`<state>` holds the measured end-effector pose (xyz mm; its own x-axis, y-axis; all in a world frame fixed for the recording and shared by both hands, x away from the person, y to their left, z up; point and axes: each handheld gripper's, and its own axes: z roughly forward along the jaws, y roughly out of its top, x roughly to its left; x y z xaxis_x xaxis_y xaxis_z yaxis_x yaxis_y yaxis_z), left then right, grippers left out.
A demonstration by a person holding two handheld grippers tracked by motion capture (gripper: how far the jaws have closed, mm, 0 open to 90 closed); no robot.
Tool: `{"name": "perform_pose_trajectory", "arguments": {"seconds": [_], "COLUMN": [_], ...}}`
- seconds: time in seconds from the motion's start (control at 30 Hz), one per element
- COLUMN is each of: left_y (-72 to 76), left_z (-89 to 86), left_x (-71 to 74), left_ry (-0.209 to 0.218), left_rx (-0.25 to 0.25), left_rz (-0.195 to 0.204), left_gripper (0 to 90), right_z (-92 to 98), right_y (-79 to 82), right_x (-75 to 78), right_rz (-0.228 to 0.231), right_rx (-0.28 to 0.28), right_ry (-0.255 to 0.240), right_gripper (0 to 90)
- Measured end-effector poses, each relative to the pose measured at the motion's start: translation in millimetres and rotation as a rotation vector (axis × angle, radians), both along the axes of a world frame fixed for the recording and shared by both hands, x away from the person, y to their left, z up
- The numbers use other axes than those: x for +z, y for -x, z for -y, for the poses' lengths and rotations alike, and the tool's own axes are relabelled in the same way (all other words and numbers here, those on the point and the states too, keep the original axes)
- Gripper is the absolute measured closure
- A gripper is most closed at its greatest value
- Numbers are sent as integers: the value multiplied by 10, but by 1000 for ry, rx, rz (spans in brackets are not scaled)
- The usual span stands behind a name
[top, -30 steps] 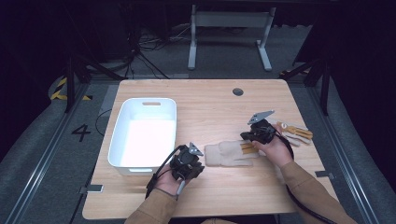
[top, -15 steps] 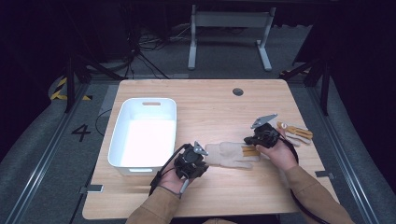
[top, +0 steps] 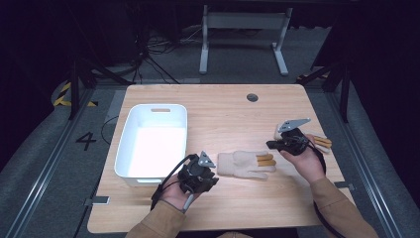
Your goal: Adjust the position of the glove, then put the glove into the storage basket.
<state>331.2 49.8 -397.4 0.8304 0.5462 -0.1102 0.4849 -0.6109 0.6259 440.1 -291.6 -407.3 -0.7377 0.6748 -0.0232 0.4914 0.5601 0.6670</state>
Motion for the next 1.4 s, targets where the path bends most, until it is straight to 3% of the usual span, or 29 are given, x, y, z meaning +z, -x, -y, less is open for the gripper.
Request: {"name": "perform_pose_trajectory", "arguments": {"seconds": [0.1, 0.23, 0.4, 0.6, 0.8, 1.03, 1.17, 1.23, 1.4], "left_y": [4, -33, -55, -68, -66, -51, -35, -25, -10], "left_z": [-8, -24, -46, -35, -23, -57, -95, -119, -157], "left_x": [4, 28, 46, 38, 30, 28, 29, 29, 15], "left_ry": [-13, 1, 11, 22, 24, 28, 27, 26, 23], "left_rx": [-6, -3, -4, -10, -20, -10, 4, 9, 21], "left_rz": [22, 21, 23, 14, 13, 7, 6, 8, 3], "left_gripper": [732, 732, 730, 728, 727, 721, 719, 716, 715], "right_z": [38, 80, 164, 367, 559, 730, 792, 848, 881], "right_y": [-12, -41, -66, -66, -78, -135, -194, -252, -324], "right_x": [73, 246, 289, 234, 234, 174, 113, 56, -55], "right_rz": [8, 43, 57, 51, 81, 96, 105, 97, 74], "right_rx": [-22, -51, -66, -118, -190, -283, -322, -372, -413], "right_ry": [-33, -106, -109, -107, -111, -96, -47, -34, 17], "right_gripper": [886, 883, 882, 858, 733, 622, 578, 558, 529]}}
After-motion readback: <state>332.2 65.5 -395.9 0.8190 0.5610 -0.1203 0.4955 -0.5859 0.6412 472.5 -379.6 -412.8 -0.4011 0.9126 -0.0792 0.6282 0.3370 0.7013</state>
